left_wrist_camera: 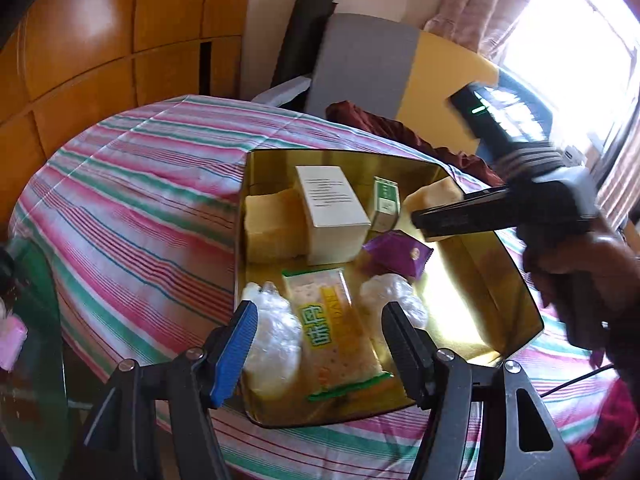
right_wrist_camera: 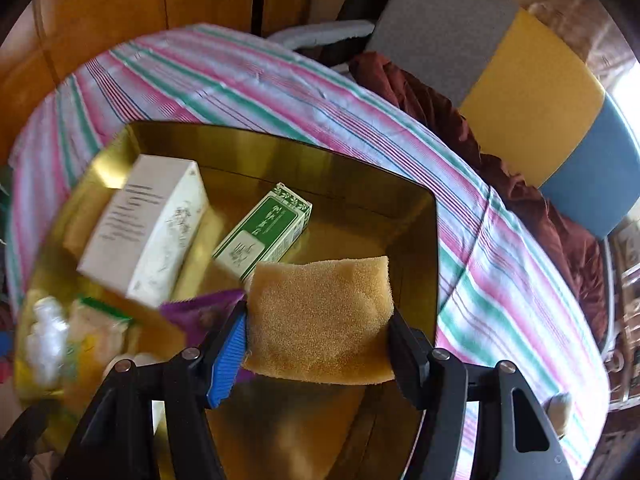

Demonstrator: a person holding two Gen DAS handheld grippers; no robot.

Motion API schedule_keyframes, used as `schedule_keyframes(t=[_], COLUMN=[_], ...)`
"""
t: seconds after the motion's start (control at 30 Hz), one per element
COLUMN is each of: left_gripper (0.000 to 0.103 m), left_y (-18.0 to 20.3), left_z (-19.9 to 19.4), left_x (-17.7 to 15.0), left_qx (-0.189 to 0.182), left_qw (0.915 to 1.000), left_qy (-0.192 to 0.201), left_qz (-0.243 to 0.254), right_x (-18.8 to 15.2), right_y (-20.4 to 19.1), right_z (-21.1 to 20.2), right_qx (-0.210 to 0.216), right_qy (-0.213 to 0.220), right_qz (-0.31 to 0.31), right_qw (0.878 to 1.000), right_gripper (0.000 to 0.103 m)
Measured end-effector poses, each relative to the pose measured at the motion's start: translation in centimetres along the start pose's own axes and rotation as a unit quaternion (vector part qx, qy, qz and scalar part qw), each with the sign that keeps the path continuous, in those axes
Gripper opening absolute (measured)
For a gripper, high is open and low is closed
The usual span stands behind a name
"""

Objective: Organize objects
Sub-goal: 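Carry the yellow sponge to the gold tray and release it with the right gripper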

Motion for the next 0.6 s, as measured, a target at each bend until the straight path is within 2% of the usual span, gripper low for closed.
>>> schedule_keyframes(t=[0.07, 0.13, 0.2, 0.27, 0.33, 0.37, 0.6], left_gripper=[0.066, 0.066, 0.066, 0.067, 0.069, 0.070, 0.072], left_y=[-0.3, -0.3, -0.3, -0.3, -0.1, 0.0, 1.0], left_z=[0.1, 0.2, 0.3, 0.4, 0.5, 0.5, -0.6], left_x=[0.0, 0.1, 0.1, 0.1, -0.1, -0.2, -0.1], left_qx=[-0.002, -0.004, -0.005, -0.004, -0.004, -0.003, -0.001], left_qw=[1.0000, 1.0000, 1.0000, 1.0000, 1.0000, 1.0000, 0.9999], left_qy=[-0.001, -0.002, -0.003, -0.003, -0.004, -0.005, 0.011], left_qz=[-0.005, -0.005, -0.004, -0.006, -0.005, -0.004, 0.006], right_x=[0.7, 1.3, 1.6, 1.8, 1.4, 1.3, -0.9], right_y=[-0.6, -1.9, -2.8, -2.9, -2.2, -1.8, 0.5], right_z=[1.6, 2.6, 2.5, 1.7, 0.7, 0.2, -3.2], right_qx=[-0.003, 0.027, 0.059, 0.077, 0.092, 0.099, 0.109], right_qy=[-0.016, -0.023, -0.011, 0.011, 0.024, 0.030, 0.066], right_qz=[-0.005, -0.004, 0.001, 0.011, 0.025, 0.034, 0.075], right_qw=[1.000, 0.999, 0.998, 0.997, 0.995, 0.994, 0.989], right_gripper=[0.065, 0.065, 0.066, 0.068, 0.081, 0.084, 0.085])
Point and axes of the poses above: each gripper's, at about its wrist camera, not at the fingertips, and z roughly the way its jaws point, y to its right, x to its top, the point moved 10 cm from there along z, roughly the way its jaws point, and after that the axes turned 6 degrees about -y, right-handed, at the moved point
